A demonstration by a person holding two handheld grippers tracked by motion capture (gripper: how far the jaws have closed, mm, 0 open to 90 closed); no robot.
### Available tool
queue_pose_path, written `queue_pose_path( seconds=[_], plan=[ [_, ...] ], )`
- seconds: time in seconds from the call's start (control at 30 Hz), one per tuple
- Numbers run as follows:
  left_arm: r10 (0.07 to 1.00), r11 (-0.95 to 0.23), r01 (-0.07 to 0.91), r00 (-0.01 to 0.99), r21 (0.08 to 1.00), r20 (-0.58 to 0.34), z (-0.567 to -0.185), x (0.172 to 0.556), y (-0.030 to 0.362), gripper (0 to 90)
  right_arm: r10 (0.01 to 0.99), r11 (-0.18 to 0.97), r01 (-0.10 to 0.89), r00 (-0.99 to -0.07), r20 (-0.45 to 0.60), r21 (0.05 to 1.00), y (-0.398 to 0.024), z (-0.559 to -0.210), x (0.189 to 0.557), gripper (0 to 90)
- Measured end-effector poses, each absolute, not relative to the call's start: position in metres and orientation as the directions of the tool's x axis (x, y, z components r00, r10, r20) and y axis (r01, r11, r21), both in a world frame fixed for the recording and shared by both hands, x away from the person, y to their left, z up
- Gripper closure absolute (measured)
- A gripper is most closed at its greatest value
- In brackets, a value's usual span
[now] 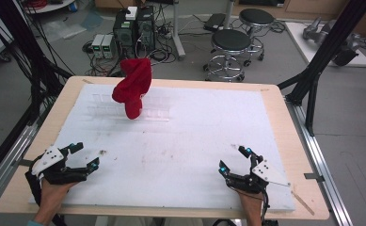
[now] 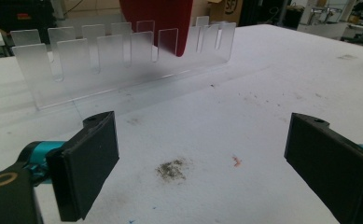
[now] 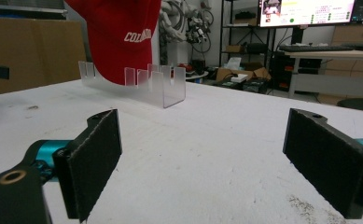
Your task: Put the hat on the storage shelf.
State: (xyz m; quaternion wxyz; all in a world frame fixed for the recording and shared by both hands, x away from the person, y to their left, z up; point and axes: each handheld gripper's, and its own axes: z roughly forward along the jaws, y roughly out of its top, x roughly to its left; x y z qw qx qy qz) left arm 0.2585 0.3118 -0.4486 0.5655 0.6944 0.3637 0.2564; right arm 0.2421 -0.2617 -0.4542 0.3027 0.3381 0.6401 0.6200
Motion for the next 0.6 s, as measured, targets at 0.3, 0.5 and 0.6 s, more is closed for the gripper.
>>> queue_pose_path(
  seconds=[0.3, 0.5, 0.6],
  plan=[
    [0.795, -0.098, 0.206, 0.605, 0.974, -0.048, -0.4490, 0.2577, 0.3114, 12.0, 0.809, -0.002, 0.061, -0.586, 0.037, 0.998, -0.2618, -0.4544, 0.2415, 10.5],
    [0.794, -0.090, 0.183, 0.606, 0.979, -0.040, -0.4494, 0.2554, 0.3125, 12.2, 0.810, -0.004, 0.059, -0.586, 0.038, 0.998, -0.2621, -0.4544, 0.2417, 10.5],
    [0.795, -0.090, 0.173, 0.606, 0.981, -0.033, -0.4495, 0.2543, 0.3126, 12.4, 0.809, -0.007, 0.061, -0.587, 0.041, 0.998, -0.2623, -0.4545, 0.2418, 10.5]
  ],
)
